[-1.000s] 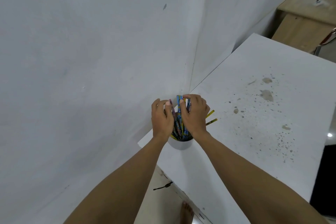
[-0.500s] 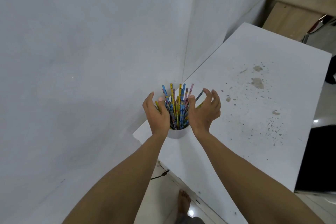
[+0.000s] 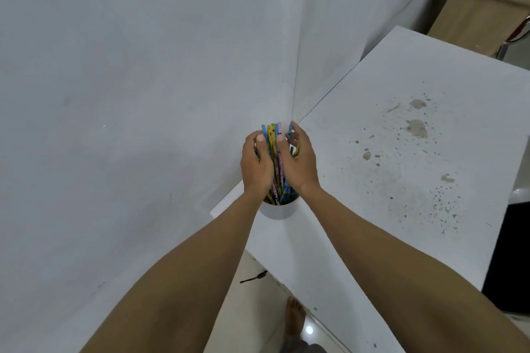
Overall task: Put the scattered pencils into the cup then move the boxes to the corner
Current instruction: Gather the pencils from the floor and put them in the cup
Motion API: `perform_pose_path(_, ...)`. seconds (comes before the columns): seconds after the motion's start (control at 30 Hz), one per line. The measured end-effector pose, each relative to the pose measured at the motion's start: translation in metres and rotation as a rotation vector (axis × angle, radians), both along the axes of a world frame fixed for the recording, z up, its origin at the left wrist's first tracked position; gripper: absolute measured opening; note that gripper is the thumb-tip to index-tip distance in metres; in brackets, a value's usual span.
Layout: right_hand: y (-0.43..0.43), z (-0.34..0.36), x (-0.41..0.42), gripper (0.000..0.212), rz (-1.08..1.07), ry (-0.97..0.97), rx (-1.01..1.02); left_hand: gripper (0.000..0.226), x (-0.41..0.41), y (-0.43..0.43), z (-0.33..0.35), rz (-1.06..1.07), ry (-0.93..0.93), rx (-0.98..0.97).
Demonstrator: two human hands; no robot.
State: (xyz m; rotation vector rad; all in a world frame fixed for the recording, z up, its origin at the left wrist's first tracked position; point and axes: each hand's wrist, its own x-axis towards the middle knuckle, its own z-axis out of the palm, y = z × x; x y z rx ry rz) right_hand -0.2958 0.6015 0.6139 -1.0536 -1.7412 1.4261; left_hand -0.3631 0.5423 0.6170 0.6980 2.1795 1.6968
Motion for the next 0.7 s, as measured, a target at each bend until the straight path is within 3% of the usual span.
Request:
perform_pose_path(0.4,0.026,-0.005,-0.002,0.03,0.172,-0.012,0.145,0.019,-0.014,0.015,0.001,-0.033,0.114,-0.026)
perform_pose_path(0.5,0.026,-0.006,-0.006,0.038,0.156,-0.027,0.102,0.023,-0.017,0.007,-0.001,0.007,0.084,-0.037)
perform_pose_path(0.63,0.027,-0.005,-0.01,0.026,0.179,-0.06,0.119,0.024,-0.02,0.0,0.003,0.034,0.141,-0.061)
perform_pose_path(0.7,0.023,-0.002,-0.007,0.034,0.187,-0.09,0.151,0.022,-0.019,-0.005,0.008,0.034,0.172,-0.065)
